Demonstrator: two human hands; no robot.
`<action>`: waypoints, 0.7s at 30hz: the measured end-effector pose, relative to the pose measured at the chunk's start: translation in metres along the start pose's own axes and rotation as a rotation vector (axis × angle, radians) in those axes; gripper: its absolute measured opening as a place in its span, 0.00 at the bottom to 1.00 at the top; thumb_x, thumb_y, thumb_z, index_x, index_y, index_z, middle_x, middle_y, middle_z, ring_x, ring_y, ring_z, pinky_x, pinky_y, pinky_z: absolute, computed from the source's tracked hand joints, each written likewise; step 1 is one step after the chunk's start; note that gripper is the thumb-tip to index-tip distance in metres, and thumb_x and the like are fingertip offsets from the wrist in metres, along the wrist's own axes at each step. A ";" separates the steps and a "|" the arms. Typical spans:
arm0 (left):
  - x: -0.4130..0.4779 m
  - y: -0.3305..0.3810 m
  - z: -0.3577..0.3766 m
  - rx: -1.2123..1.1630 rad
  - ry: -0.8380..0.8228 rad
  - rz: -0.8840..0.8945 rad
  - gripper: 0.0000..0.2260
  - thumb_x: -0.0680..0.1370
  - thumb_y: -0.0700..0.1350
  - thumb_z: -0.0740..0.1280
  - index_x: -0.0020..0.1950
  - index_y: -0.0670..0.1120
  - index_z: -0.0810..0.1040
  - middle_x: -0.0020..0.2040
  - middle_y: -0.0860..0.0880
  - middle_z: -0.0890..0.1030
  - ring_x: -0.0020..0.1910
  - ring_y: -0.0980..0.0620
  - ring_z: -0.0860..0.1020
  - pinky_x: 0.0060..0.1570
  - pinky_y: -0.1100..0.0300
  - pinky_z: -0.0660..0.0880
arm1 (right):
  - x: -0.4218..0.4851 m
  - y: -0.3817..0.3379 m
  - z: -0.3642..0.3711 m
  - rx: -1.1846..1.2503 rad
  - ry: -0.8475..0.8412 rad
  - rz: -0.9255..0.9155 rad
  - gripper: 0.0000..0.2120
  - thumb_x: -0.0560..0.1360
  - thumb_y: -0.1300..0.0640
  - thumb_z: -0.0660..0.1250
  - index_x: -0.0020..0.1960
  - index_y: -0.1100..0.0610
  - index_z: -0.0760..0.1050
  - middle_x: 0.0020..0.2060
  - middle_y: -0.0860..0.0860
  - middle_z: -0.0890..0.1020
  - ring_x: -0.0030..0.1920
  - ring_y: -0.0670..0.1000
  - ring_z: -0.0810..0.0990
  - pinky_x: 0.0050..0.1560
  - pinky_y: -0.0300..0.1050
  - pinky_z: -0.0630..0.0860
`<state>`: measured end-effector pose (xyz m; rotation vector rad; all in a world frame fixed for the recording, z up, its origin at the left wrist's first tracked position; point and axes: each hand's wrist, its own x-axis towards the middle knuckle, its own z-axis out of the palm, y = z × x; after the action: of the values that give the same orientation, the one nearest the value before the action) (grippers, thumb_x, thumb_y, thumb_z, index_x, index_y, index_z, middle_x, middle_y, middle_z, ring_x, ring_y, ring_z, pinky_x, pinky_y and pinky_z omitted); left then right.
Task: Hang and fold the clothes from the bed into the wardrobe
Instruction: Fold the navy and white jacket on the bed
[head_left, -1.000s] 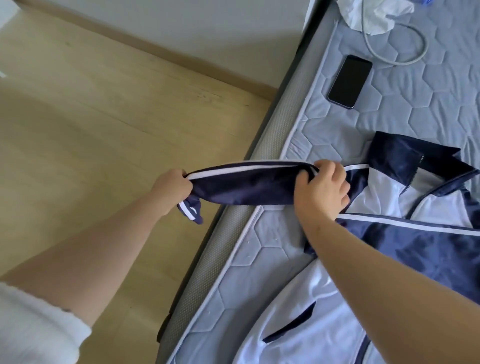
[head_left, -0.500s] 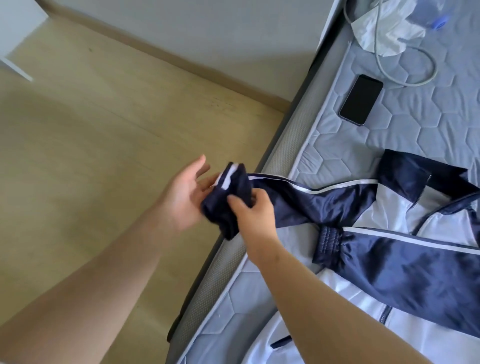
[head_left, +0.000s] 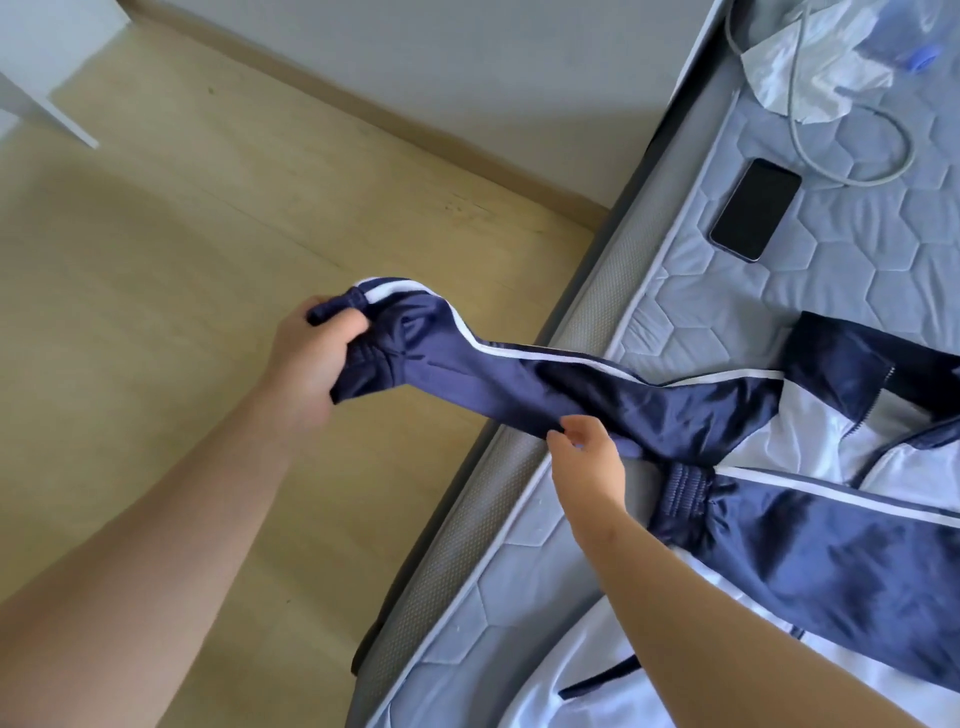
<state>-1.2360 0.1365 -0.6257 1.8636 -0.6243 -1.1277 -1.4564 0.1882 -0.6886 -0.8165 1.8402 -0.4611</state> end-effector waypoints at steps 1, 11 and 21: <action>0.005 0.007 -0.009 0.021 -0.005 0.008 0.09 0.75 0.34 0.60 0.38 0.46 0.73 0.34 0.48 0.73 0.31 0.54 0.72 0.26 0.70 0.68 | 0.000 -0.001 0.000 -0.066 0.015 -0.022 0.18 0.76 0.56 0.61 0.65 0.51 0.70 0.62 0.50 0.73 0.62 0.55 0.71 0.63 0.51 0.69; 0.022 0.043 -0.053 0.180 -0.056 0.018 0.10 0.74 0.35 0.65 0.39 0.49 0.78 0.34 0.50 0.78 0.33 0.56 0.76 0.33 0.66 0.72 | -0.007 -0.030 0.006 -0.474 -0.180 -0.008 0.25 0.76 0.52 0.56 0.73 0.42 0.59 0.70 0.44 0.66 0.67 0.55 0.61 0.68 0.50 0.60; -0.035 0.041 0.024 0.183 -0.194 -0.023 0.04 0.73 0.36 0.68 0.41 0.45 0.78 0.38 0.49 0.79 0.37 0.52 0.77 0.37 0.63 0.72 | -0.014 -0.005 -0.040 -0.198 -0.006 0.144 0.23 0.76 0.56 0.58 0.70 0.50 0.64 0.65 0.53 0.70 0.59 0.58 0.73 0.57 0.50 0.72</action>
<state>-1.2734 0.1318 -0.5802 1.9322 -0.8419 -1.3151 -1.4882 0.1926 -0.6596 -0.8087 1.9445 -0.1866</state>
